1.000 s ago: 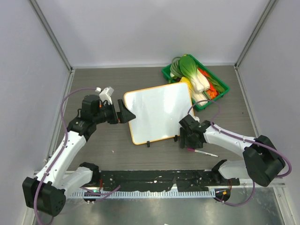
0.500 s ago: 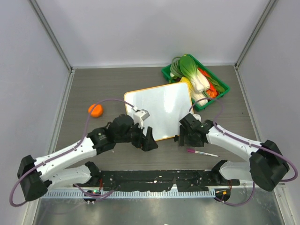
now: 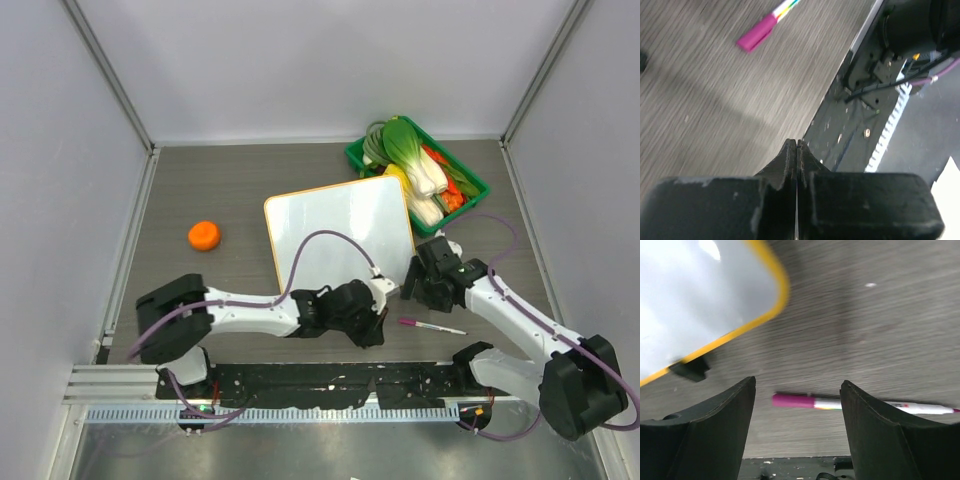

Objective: Write a sentence on the whiteboard
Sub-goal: Adjust the whiteboard marker without the cap at the corner of the board.

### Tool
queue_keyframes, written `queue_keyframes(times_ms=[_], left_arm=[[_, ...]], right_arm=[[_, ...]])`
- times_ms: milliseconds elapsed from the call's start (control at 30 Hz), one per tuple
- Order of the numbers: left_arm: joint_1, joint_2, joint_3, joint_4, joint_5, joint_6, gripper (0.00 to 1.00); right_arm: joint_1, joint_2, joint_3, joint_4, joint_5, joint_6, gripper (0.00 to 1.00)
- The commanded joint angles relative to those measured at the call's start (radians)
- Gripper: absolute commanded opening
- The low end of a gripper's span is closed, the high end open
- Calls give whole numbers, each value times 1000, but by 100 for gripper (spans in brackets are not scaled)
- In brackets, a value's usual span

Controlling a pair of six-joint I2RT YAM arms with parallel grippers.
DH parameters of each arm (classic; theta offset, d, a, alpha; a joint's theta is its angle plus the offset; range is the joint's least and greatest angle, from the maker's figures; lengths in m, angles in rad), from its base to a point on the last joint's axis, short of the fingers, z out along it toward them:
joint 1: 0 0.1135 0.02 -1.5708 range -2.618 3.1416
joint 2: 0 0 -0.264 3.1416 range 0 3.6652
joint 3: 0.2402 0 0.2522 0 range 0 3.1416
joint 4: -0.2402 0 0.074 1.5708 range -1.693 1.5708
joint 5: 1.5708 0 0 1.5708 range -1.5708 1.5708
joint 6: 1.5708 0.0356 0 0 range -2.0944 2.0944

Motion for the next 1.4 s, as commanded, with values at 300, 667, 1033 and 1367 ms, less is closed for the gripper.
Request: queue_keyframes(times_ms=[300, 667, 1033, 1367], left_arm=[[-28, 407, 279, 228, -41, 23, 0], [50, 438, 235, 207, -201, -56, 0], [99, 493, 332, 165, -189, -34, 0], [93, 223, 151, 254, -68, -77, 17]], right_arm=[[-115, 5, -115, 42, -26, 92, 69], [-115, -51, -205, 21, -72, 103, 67], [-117, -76, -163, -14, -103, 88, 66], [-99, -103, -107, -28, -163, 35, 54]])
